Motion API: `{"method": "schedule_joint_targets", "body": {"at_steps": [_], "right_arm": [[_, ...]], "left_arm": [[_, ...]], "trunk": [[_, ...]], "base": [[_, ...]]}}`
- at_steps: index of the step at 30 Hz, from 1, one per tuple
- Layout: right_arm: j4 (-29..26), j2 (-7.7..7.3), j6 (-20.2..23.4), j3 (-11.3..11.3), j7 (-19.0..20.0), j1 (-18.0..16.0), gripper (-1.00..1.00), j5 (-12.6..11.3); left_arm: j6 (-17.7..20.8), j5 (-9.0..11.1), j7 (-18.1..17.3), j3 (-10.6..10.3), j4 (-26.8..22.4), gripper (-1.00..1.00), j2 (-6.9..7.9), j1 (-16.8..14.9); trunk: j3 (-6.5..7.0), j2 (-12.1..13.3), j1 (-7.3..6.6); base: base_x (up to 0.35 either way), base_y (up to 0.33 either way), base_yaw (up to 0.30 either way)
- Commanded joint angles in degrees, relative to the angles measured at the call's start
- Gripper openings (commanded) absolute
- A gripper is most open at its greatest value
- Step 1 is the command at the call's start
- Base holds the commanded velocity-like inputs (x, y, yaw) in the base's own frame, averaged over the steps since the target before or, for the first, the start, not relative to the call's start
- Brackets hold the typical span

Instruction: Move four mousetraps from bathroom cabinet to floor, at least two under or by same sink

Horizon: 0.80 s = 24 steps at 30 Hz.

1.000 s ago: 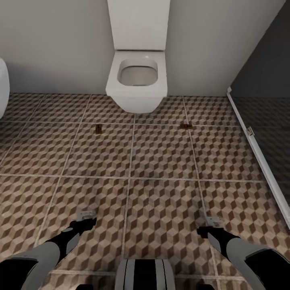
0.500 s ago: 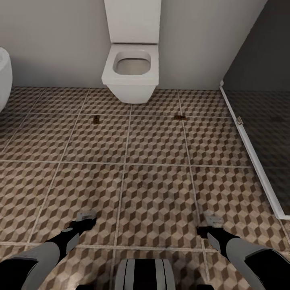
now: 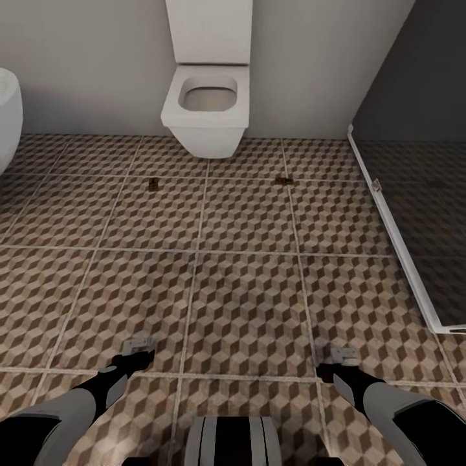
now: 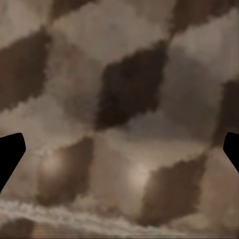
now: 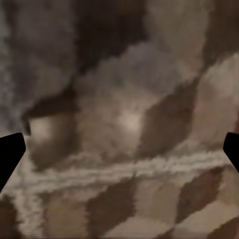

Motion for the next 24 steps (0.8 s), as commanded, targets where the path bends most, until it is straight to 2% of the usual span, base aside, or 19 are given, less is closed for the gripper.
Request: {"method": "schedule_joint_targets", "body": {"at_steps": [1,24], "right_arm": [[0.03,0.01,0.19,0.49,-0.11,-0.04,1.0,-0.41],[0.03,0.01,0.19,0.47,-0.13,-0.04,1.0,-0.41]], "left_arm": [[-0.18,0.61,-0.15,-0.48,0.07,1.0,0.02,-0.03],[0.26,0.67,-0.16,-0.48,0.07,1.0,0.0,-0.03]], "trunk": [[-0.03,-0.01,-0.01],[-0.03,-0.01,-0.01]], "base": [[-0.033,-0.01,0.0],[-0.007,-0.002,0.0]]}}
